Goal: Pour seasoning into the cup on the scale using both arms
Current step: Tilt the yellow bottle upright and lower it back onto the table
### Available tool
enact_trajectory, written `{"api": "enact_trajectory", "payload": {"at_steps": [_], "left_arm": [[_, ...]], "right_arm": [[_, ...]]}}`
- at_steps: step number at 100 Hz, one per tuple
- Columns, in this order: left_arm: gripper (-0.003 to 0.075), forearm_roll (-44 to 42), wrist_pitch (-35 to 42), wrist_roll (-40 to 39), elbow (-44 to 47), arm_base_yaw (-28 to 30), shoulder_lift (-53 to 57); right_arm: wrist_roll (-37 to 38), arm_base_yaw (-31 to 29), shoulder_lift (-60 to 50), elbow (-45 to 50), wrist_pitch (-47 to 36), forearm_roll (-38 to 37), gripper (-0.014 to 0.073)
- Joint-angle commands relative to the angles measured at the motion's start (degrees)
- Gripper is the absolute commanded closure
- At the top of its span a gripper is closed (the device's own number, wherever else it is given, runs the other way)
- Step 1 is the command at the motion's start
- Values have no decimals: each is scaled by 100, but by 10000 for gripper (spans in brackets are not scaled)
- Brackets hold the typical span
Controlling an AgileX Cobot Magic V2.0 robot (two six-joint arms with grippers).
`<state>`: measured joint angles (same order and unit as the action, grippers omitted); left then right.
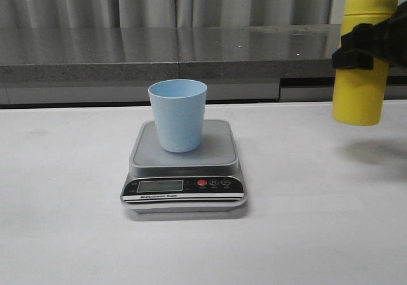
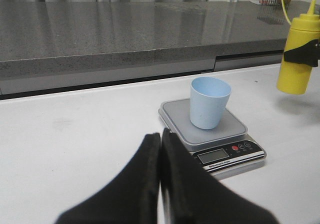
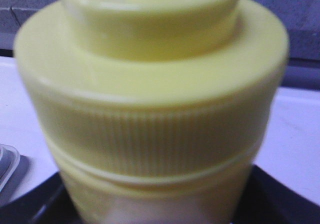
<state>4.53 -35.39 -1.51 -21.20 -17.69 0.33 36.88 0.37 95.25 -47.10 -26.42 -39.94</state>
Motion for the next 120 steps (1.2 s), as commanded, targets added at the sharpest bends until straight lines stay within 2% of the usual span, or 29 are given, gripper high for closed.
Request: {"api": "enact_trajectory", "payload": {"at_steps": [1, 25, 32, 39, 54, 59, 73, 120], "left_arm": [[741, 41, 445, -52, -155, 8, 95], [741, 41, 445, -52, -155, 8, 95], [741, 41, 445, -52, -155, 8, 95], [741, 41, 445, -52, -155, 8, 95], [741, 41, 445, -52, -155, 8, 95], [741, 41, 445, -52, -155, 8, 95], [741, 41, 445, -52, -155, 8, 95], [741, 41, 445, -52, -155, 8, 95]], "right_arm": [[-16, -52, 4, -125, -690, 29, 396], [-362, -52, 326, -125, -724, 29, 396], [-473, -52, 332, -125, -672, 29, 370], [-527, -52, 332, -125, -643, 29, 286], [-547, -52, 332, -125, -596, 11, -19], [-542, -52, 332, -125, -550, 11, -76], [-531, -52, 305, -96, -396, 7, -39], [-536, -115, -257, 682, -180, 258, -40]]}}
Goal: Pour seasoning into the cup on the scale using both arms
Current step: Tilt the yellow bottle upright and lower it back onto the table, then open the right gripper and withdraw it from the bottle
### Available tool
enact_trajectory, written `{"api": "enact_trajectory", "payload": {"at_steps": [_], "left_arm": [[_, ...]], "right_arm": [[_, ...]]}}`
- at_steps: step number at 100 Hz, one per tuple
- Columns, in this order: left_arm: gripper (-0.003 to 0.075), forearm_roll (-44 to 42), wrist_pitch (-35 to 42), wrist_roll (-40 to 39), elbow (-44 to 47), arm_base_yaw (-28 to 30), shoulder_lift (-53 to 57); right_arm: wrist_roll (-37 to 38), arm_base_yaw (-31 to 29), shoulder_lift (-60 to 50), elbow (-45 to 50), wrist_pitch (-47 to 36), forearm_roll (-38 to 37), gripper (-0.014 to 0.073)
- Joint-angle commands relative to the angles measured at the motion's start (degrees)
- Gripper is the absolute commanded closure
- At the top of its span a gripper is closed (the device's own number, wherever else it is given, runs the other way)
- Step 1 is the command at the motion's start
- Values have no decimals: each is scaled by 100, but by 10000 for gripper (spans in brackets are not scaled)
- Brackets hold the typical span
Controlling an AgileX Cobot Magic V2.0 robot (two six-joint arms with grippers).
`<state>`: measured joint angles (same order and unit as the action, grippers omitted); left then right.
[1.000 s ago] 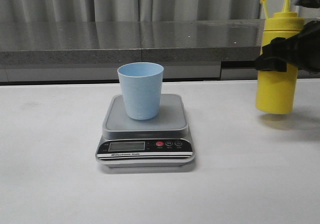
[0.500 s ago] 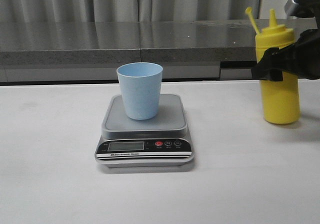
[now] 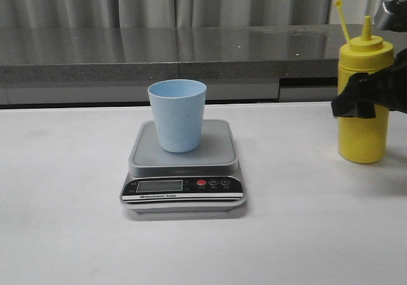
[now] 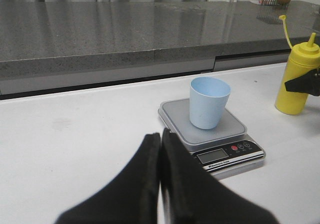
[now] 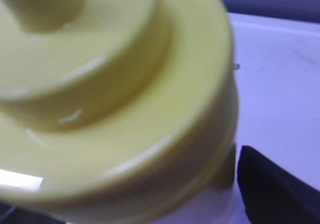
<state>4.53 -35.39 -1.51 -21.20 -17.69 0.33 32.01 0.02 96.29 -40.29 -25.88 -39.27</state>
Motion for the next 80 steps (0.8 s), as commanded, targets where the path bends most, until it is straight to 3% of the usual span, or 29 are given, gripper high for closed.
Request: {"api": "enact_trajectory", "payload": {"at_steps": [1, 35, 73, 80], "left_arm": [[741, 41, 445, -52, -155, 8, 95], [741, 41, 445, -52, -155, 8, 95], [741, 41, 445, -52, -155, 8, 95], [741, 41, 445, -52, -155, 8, 95]], "right_arm": [[-49, -88, -368, 18, -227, 191, -40], [-31, -362, -598, 154, 88, 191, -40], [-9, -364, -1290, 934, 192, 523, -40], [-9, -364, -1498, 1003, 330, 645, -6]]}}
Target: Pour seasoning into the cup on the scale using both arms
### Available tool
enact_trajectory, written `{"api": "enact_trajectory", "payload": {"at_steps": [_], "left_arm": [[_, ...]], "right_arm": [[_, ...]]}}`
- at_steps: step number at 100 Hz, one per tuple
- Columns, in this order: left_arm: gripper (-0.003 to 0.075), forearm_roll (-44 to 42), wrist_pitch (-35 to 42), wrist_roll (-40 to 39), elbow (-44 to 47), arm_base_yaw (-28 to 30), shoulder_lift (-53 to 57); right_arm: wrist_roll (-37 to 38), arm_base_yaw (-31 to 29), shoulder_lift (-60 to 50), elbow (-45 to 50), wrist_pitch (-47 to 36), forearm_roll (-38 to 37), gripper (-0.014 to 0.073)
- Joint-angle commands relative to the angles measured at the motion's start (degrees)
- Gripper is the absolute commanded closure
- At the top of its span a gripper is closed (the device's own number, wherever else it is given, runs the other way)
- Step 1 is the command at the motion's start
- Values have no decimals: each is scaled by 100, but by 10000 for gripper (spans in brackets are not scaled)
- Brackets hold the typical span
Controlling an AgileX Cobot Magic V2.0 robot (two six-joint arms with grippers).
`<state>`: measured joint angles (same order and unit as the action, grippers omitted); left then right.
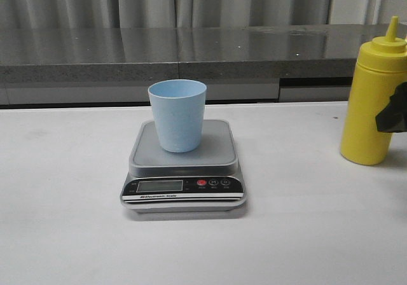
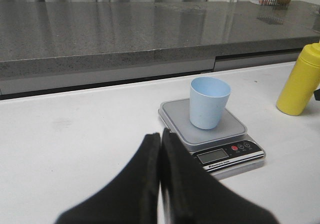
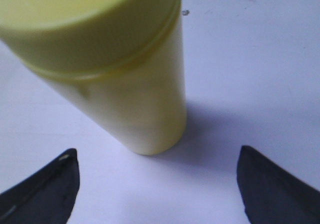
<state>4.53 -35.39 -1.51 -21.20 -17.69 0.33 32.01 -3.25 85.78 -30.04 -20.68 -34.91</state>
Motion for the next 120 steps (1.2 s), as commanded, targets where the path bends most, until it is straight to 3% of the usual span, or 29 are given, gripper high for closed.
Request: {"api": "enact_trajectory", "payload": {"at_steps": [1, 7, 28, 46, 62, 82, 102, 120], "left_arm": [[741, 41, 445, -52, -155, 8, 95], [741, 41, 445, -52, -155, 8, 95], [741, 41, 445, -52, -155, 8, 95], [741, 41, 445, -52, -155, 8, 95], [741, 41, 445, -52, -155, 8, 95], [741, 41, 445, -52, -155, 8, 95], [741, 41, 445, -52, -155, 8, 95], [741, 41, 445, -52, -155, 8, 95]], "right_arm": [[-9, -37, -491, -21, -174, 223, 11], [-9, -37, -696, -4, 109, 326, 111], [-3, -31, -1643, -4, 1211, 663, 662], [91, -31, -2595, 154, 1509, 778, 662], [791, 10, -3464, 495, 1526, 773, 662], [802, 333, -4354, 784, 1969, 746, 662], [802, 903, -4791, 796, 2214, 746, 662], [806, 958, -4839, 796, 2166, 778, 662]]}}
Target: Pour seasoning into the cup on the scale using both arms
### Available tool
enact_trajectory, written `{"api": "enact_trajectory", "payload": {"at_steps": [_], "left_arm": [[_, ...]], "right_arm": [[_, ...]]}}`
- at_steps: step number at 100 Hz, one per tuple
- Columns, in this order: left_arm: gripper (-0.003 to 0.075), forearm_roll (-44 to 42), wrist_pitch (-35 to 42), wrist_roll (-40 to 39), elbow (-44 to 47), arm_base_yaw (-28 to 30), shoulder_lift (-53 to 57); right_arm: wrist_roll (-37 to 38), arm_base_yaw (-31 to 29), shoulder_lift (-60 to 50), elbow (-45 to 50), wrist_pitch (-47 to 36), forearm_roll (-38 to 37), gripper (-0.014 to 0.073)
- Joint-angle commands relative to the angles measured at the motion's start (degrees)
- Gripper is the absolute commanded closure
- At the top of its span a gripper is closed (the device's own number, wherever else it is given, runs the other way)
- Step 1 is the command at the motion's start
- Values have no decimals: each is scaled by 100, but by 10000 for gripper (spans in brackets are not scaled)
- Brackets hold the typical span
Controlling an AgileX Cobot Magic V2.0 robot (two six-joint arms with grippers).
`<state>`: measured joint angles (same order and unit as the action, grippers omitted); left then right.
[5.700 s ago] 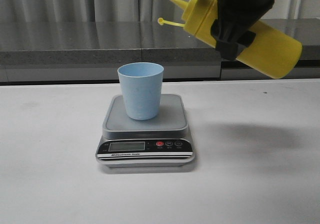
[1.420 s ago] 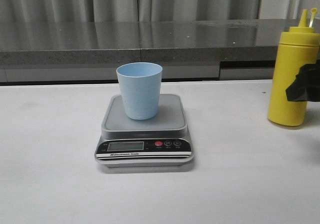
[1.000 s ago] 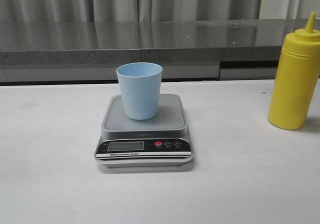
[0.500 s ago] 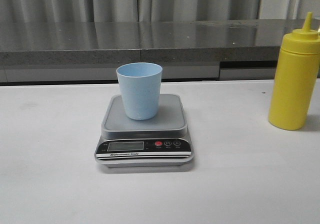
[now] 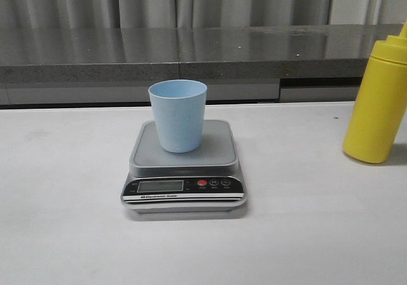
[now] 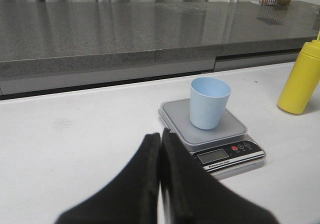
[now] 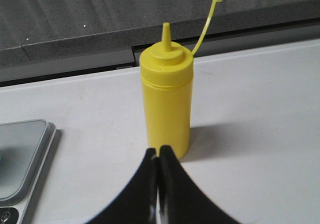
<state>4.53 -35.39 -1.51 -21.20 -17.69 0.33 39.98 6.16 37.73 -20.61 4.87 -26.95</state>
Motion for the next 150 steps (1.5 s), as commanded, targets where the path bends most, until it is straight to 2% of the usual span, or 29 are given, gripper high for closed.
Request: {"api": "enact_trajectory", "payload": {"at_steps": [1, 11, 33, 46, 55, 84, 93, 129, 150], "left_arm": [[741, 41, 445, -52, -155, 8, 95], [741, 41, 445, -52, -155, 8, 95], [741, 51, 445, -52, -155, 8, 95], [741, 51, 445, -52, -155, 8, 95], [741, 51, 445, -52, -155, 8, 95], [741, 51, 445, -52, -155, 8, 95], [741, 51, 445, -52, -155, 8, 95], [741, 51, 445, -52, -155, 8, 95], [741, 51, 445, -52, -155, 8, 83]], "right_arm": [[9, 17, -34, -146, -407, -18, 662], [-27, 17, -75, -146, -560, -86, 662], [-58, 268, -596, -113, -821, -882, 662], [-102, 249, -935, 54, -730, -810, 662], [-510, 196, -1082, 188, -623, -265, 662], [-3395, 97, -2040, 905, -607, 2559, 662], [-3812, -2, -2398, 1184, -594, 2981, 662], [-3683, -452, -3941, 1967, -440, 2940, 662], [-3439, -458, -3966, 2127, -275, 2791, 662]]}}
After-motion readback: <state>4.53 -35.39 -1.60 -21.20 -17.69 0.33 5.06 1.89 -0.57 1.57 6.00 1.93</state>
